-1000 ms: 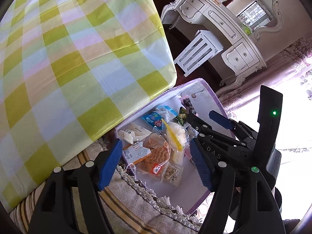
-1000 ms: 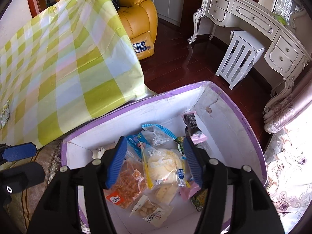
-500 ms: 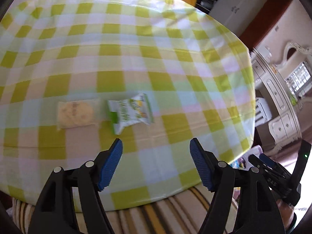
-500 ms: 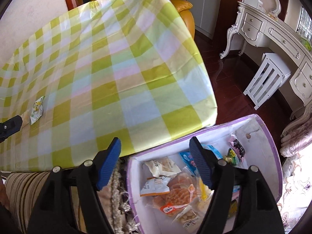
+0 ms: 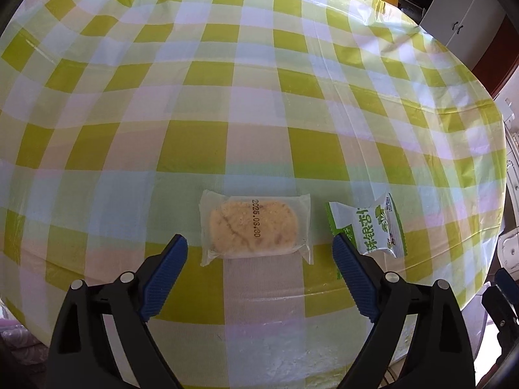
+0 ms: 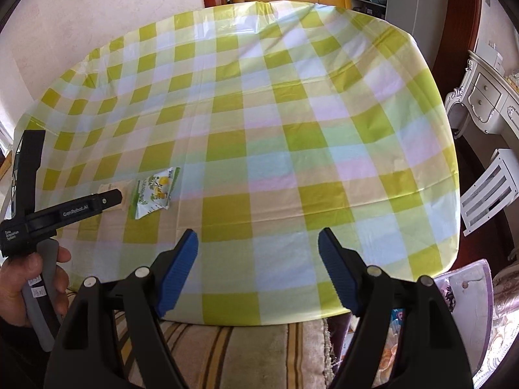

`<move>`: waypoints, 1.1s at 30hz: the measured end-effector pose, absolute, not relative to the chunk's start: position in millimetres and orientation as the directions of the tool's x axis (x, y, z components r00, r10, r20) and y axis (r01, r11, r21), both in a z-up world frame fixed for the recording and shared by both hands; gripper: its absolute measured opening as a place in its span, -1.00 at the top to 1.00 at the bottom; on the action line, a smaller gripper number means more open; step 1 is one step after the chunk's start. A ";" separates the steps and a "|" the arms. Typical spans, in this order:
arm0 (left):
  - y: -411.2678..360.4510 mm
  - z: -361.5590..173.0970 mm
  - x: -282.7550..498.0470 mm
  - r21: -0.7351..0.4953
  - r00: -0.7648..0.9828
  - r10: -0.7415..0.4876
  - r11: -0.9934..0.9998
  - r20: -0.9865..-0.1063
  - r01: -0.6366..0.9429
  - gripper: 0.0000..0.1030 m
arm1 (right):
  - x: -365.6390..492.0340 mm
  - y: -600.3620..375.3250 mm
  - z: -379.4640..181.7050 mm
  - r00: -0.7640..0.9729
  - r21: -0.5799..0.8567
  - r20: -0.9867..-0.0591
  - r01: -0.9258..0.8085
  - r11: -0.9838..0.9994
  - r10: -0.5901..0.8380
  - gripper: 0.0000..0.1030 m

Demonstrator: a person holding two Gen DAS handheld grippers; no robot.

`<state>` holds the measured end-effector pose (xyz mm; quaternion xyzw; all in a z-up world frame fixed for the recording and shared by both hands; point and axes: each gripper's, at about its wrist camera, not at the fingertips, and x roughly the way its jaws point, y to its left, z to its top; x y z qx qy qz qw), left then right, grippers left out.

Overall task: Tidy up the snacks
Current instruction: 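Grasp the clear cookie bag with the left tool while the right tool grasps the green-white bag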

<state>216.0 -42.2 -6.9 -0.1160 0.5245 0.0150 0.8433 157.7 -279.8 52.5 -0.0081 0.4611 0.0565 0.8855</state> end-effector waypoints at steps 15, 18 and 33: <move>-40.1 -13.7 221.6 -0.044 0.447 0.004 0.994 -0.894 -0.097 -0.16 | 194.5 -217.0 39.5 0.539 0.071 -0.828 -0.176 0.982 0.156 -0.55; -26.0 -9.9 217.5 -0.092 0.464 -0.021 0.987 -0.886 -0.131 -0.14 | 203.7 -198.0 31.6 0.525 0.072 -0.834 -0.201 0.977 0.169 -0.56; 20.2 6.5 199.9 -0.231 0.528 -0.081 0.947 -0.846 -0.224 -0.13 | 241.1 -138.6 -22.3 0.443 -0.046 -0.893 -0.251 0.967 0.073 -0.58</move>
